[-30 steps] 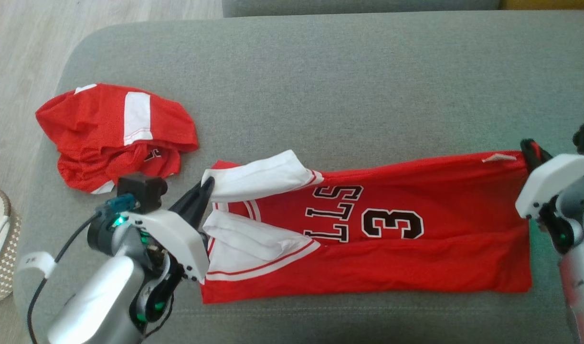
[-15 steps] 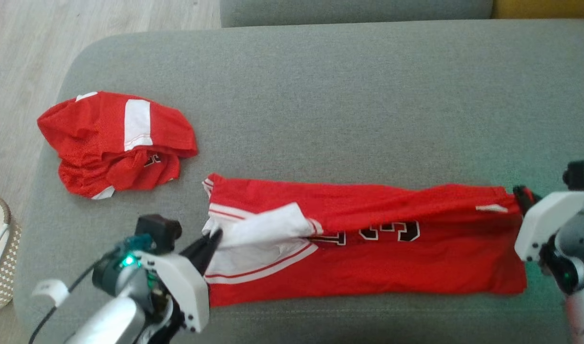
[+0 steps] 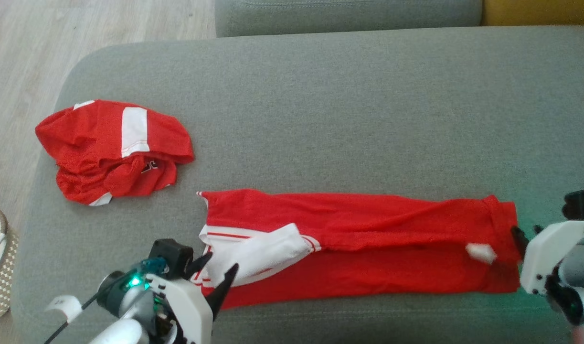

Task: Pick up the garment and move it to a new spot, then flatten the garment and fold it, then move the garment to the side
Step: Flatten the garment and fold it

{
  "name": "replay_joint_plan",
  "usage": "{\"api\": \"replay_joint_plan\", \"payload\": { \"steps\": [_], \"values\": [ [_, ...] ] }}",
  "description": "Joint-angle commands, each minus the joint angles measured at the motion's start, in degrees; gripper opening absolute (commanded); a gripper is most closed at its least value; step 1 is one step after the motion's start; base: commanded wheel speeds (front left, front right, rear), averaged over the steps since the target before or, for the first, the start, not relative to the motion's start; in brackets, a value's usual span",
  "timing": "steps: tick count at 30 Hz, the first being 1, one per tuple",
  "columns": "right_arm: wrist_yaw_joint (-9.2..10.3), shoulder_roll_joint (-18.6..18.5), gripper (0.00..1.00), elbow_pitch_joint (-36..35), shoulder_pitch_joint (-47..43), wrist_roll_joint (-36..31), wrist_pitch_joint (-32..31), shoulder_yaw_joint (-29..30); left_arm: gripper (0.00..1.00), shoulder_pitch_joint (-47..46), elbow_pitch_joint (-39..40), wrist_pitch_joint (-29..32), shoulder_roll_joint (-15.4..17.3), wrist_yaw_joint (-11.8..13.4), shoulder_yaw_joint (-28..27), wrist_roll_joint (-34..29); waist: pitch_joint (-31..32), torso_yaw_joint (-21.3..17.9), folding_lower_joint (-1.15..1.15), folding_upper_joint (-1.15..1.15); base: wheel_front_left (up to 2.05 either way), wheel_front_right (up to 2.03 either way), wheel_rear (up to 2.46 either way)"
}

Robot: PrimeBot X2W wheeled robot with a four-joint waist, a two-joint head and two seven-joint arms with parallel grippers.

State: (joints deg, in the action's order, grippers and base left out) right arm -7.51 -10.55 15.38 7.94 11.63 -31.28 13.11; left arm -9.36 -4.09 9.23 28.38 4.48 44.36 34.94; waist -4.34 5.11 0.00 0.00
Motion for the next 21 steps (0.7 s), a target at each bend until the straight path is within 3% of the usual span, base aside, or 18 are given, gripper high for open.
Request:
{"api": "replay_joint_plan", "payload": {
  "steps": [1,9,17,21],
  "values": [
    [0.02,-0.56,1.0,-3.68,1.11,-1.41,0.74,0.27,1.0,-1.59,1.09,-0.56,1.71,0.21,-2.28,-0.34,0.39,-0.08,0.0,0.0,0.0,0.0,0.0],
    [0.02,2.26,1.0,-6.54,1.77,-3.02,6.01,0.53,1.0,-1.27,0.9,-5.16,0.96,3.59,-6.43,0.98,2.61,-0.2,0.0,0.0,0.0,0.0,0.0],
    [0.02,6.42,1.0,-10.68,1.3,-0.04,19.96,-5.0,1.0,1.54,0.97,-17.29,-4.39,8.78,-14.86,5.55,5.58,-0.05,0.0,0.0,0.0,0.0,0.0],
    [0.02,7.35,1.0,-12.98,-0.68,1.66,27.42,-9.22,1.0,3.66,0.71,-22.58,-7.44,9.91,-18.96,7.35,6.17,0.2,0.0,0.0,0.0,0.0,0.0]
  ]
}}
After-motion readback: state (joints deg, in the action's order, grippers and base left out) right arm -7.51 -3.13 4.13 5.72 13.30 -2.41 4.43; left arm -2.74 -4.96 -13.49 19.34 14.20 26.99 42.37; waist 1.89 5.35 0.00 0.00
